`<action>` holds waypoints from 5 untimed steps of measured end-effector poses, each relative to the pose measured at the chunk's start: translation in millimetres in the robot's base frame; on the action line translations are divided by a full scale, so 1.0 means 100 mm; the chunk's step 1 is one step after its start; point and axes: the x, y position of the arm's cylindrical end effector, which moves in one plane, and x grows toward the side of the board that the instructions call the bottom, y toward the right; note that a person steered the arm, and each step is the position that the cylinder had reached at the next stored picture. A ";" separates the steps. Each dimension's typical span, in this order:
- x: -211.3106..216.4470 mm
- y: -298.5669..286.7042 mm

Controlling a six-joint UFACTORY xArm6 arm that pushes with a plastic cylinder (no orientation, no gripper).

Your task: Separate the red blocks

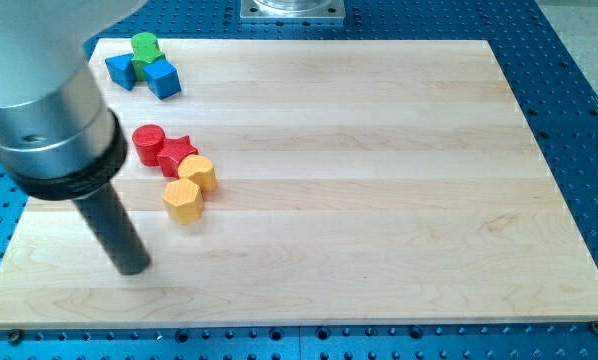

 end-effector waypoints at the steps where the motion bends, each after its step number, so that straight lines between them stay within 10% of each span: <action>1: -0.06 0.30; 5: -1.22 0.37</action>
